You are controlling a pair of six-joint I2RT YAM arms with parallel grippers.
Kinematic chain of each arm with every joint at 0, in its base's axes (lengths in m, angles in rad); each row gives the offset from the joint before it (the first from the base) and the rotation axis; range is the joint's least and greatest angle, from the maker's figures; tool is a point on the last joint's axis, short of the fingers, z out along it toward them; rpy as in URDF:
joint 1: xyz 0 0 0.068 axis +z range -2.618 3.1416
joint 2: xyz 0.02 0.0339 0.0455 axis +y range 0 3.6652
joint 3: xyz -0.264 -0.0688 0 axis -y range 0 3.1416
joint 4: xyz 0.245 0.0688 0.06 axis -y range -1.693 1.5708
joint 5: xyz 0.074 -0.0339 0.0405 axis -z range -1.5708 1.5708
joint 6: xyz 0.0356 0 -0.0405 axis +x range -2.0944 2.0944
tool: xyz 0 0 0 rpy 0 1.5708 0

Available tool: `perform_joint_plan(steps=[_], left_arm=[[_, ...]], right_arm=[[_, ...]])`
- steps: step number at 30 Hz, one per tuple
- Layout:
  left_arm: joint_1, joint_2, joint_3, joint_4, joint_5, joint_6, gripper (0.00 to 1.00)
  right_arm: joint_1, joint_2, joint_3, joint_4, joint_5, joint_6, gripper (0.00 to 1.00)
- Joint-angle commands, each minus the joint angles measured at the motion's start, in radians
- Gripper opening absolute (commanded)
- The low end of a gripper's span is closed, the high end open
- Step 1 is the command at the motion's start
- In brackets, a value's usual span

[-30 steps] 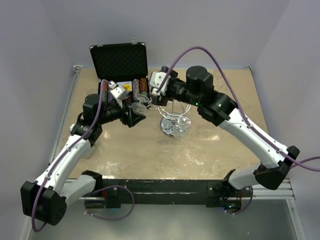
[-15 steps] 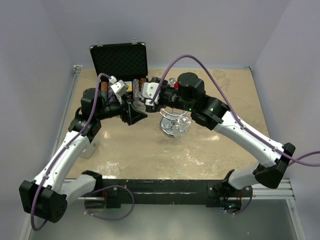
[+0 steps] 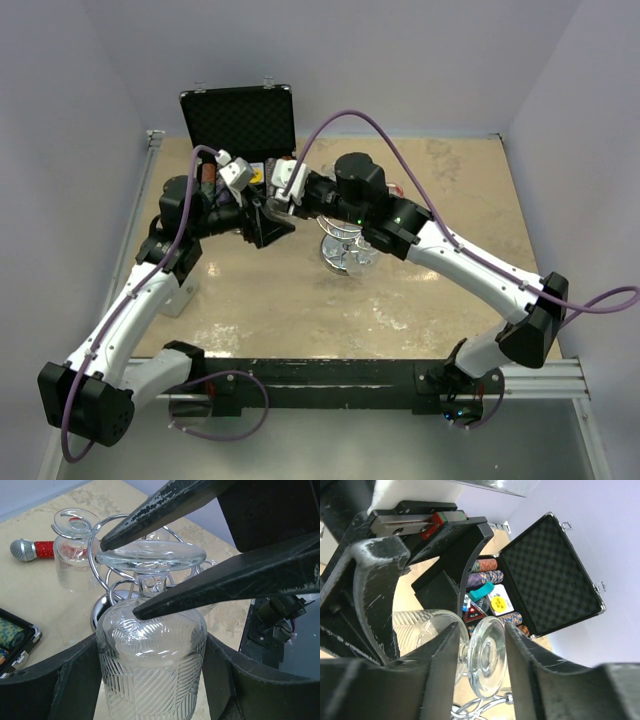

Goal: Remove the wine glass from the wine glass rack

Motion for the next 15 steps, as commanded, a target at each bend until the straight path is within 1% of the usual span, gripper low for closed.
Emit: perform_joint_plan(steps=[1,3,4,5,6,7,8,9,10,13,15], left_arm=[[0.003,-0.028,0.067,0.097,0.034,-0.022,0.29],[0.003,-0.025,0.070,0.096,0.039,-0.019,0.29],[0.003,-0.024,0.076,0.093,0.037,-0.017,0.31],[0.003,-0.022,0.079,0.087,0.031,-0.014,0.36],[0.003,-0.023,0.085,0.079,0.024,-0.012,0.43],[0.003,-0.024,0.090,0.074,0.024,-0.005,0.47],[0.003,-0.030,0.099,0.074,0.012,0.007,0.54],[0.003,-0.036,0.105,0.035,-0.002,0.023,0.62],[0.003,-0.042,0.119,0.019,-0.010,0.050,0.67],[0.003,-0.105,0.145,-0.016,-0.038,0.185,0.85],[0.003,-0.158,0.166,-0.050,-0.062,0.330,0.95]], right_arm=[[0.005,0.008,-0.003,0.091,0.062,0.068,0.35],[0.005,0.017,-0.004,0.110,0.091,0.085,0.18],[0.006,0.020,-0.003,0.113,0.105,0.089,0.07],[0.005,0.023,0.000,0.119,0.119,0.094,0.00],[0.005,0.025,0.003,0.122,0.128,0.101,0.00],[0.006,0.028,0.006,0.122,0.136,0.106,0.00],[0.005,0.028,0.009,0.122,0.139,0.111,0.00],[0.005,0.031,0.011,0.122,0.139,0.126,0.00],[0.005,0.034,0.017,0.119,0.136,0.140,0.00],[0.005,0.046,0.041,0.110,0.102,0.196,0.00],[-0.001,0.060,0.057,0.105,0.081,0.232,0.00]])
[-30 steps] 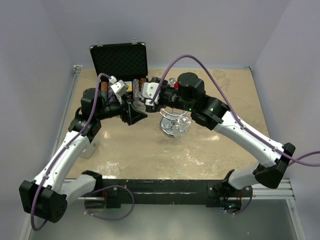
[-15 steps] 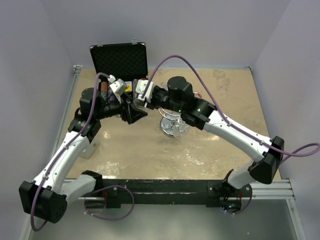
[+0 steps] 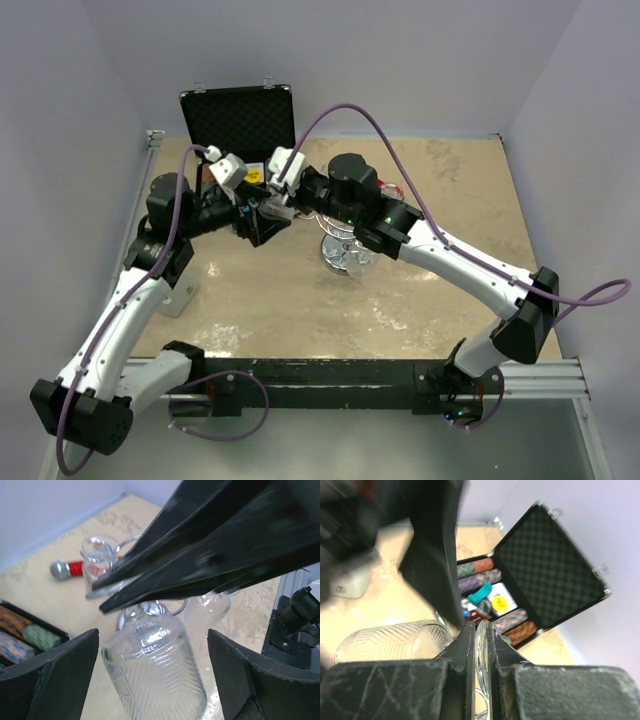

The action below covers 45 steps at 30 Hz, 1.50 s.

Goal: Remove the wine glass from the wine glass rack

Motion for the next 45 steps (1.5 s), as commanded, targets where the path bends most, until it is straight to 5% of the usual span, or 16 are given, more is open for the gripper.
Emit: perform_joint_plan(steps=[1,8,12,16,23,34,45], left_arm=[[-0.003,-0.156,0.120,-0.015,-0.005,0.353,0.99],[-0.012,-0.190,0.351,-0.446,0.043,0.768,1.00],[-0.014,-0.257,0.319,-0.623,-0.043,1.045,0.98],[-0.015,-0.331,0.167,-0.491,-0.112,1.060,0.91],[-0.015,-0.299,0.124,-0.390,-0.127,1.005,0.72],[-0.015,-0.294,-0.021,-0.165,-0.158,1.026,0.64],[-0.015,-0.233,-0.097,0.075,-0.211,0.936,0.24]], right_arm=[[-0.016,0.029,0.069,0.004,-0.044,0.132,0.00],[-0.098,0.110,0.144,0.009,-0.190,0.299,0.00],[-0.167,0.153,0.201,0.027,-0.309,0.430,0.00],[-0.195,0.165,0.218,0.069,-0.443,0.540,0.00],[-0.212,0.177,0.228,0.101,-0.538,0.585,0.00],[-0.214,0.173,0.221,0.115,-0.540,0.588,0.00],[-0.214,0.190,0.218,0.115,-0.532,0.596,0.00]])
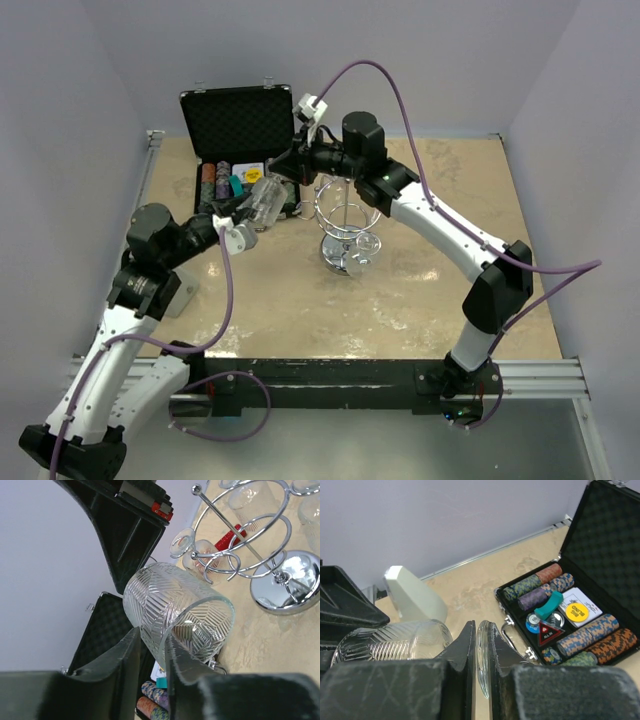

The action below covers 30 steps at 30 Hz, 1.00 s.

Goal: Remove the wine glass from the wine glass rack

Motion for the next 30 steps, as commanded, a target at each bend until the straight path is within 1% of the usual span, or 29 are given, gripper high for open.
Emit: perform_joint_plan(steps=[1,4,6,9,12,13,14,16,17,19,21,24,27,28,30], left_arm=[[0.001,0.018,-0.021,0.168,-0.029,-0.043,0.17],[0.001,0.022,-0.039,0.211,-0.028,-0.063,0.08],[0.001,0.019,-0.058,0.299,-0.026,-0.080,0.00],[0.001,0.031,-0.069,0.338,-0.014,-0.085,0.00],[0.001,0.062,-0.038,0.309,-0.008,-0.070,0.00],[0.001,0.071,-0.011,0.286,-0.012,-0.063,0.00],[0.002,0.080,0.022,0.248,-0.017,-0.059,0.00],[0.005,0.111,0.118,0.095,-0.045,-0.042,0.00],[0.009,0.135,0.169,0.006,-0.064,-0.042,0.00],[0.012,0.172,0.278,-0.126,-0.141,-0.075,0.00],[0.013,0.205,0.357,-0.246,-0.192,-0.093,0.00],[0.013,0.254,0.437,-0.404,-0.235,-0.082,0.00],[0.013,0.327,0.514,-0.602,-0.236,-0.034,0.00],[0.013,0.362,0.543,-0.712,-0.230,-0.010,0.00],[0.013,0.427,0.569,-0.846,-0.209,0.012,0.00]], right_arm=[[0.015,-0.015,0.048,0.061,-0.049,0.035,0.00],[0.015,-0.015,0.044,0.067,-0.048,0.038,0.00],[0.015,-0.009,0.045,0.064,-0.055,0.038,0.00],[0.015,0.004,0.053,0.066,-0.066,0.038,0.00],[0.015,0.008,0.053,0.061,-0.068,0.033,0.00],[0.015,0.005,0.051,0.061,-0.058,0.035,0.05],[0.014,0.002,0.048,0.058,-0.048,0.036,0.16],[0.005,-0.012,0.044,0.056,-0.031,0.040,0.37],[-0.003,-0.019,0.041,0.058,-0.019,0.047,0.46],[-0.027,-0.045,0.039,0.061,-0.014,0.069,0.55],[-0.054,-0.068,0.033,0.067,0.000,0.081,0.64],[-0.090,-0.095,0.031,0.064,0.012,0.093,0.71],[-0.136,-0.127,0.025,0.053,0.012,0.095,0.76],[-0.153,-0.144,0.019,0.050,0.014,0.086,0.76],[-0.185,-0.179,-0.001,0.035,0.018,0.060,0.78]])
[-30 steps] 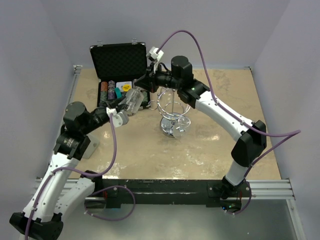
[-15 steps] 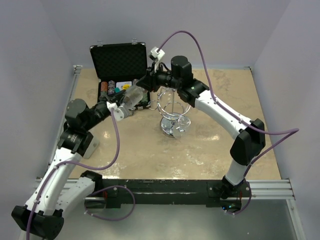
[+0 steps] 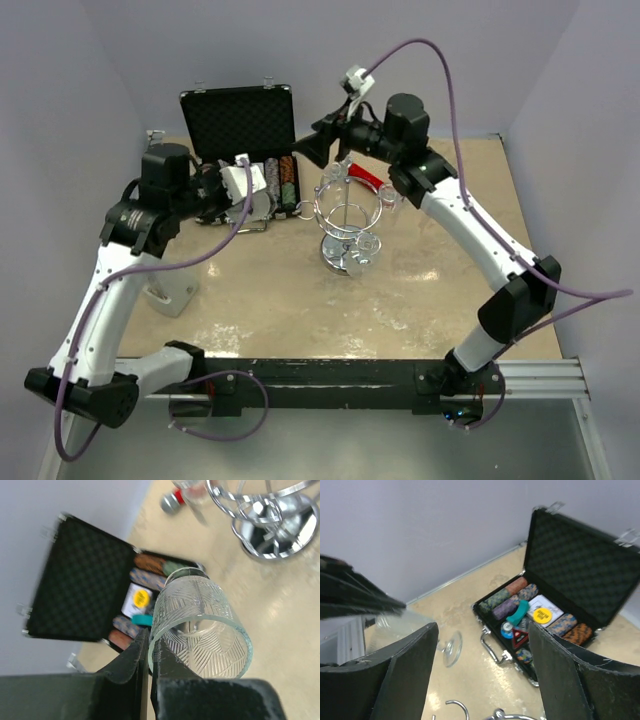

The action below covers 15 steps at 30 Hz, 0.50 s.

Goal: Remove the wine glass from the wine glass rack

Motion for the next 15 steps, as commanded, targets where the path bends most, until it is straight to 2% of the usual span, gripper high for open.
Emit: perform_joint_plan(steps=[1,3,5,13,15], left_arm=[[0.002,0.119,0.082,-0.376,0.001,0.059,0.00],[0.000,0.179,0.076,-0.458,0.006,0.065,0.00],[0.000,0.205,0.061,-0.464,-0.006,0.059,0.00],[0.006,0.210,-0.159,-0.262,-0.003,0.021,0.00],[0.011,0.225,-0.215,-0.227,-0.006,0.021,0.00]], right_arm=[[-0.074,-0.122,-0.012,0.026,-0.010,-0.027,0.78],[-0.112,-0.161,-0.039,-0.002,-0.002,-0.044,0.79],[-0.166,-0.206,-0.051,-0.046,0.015,-0.056,0.81],[-0.470,-0.424,-0.209,-0.226,-0.031,-0.190,0.86],[-0.499,-0.439,-0.226,-0.259,-0.031,-0.239,0.86]])
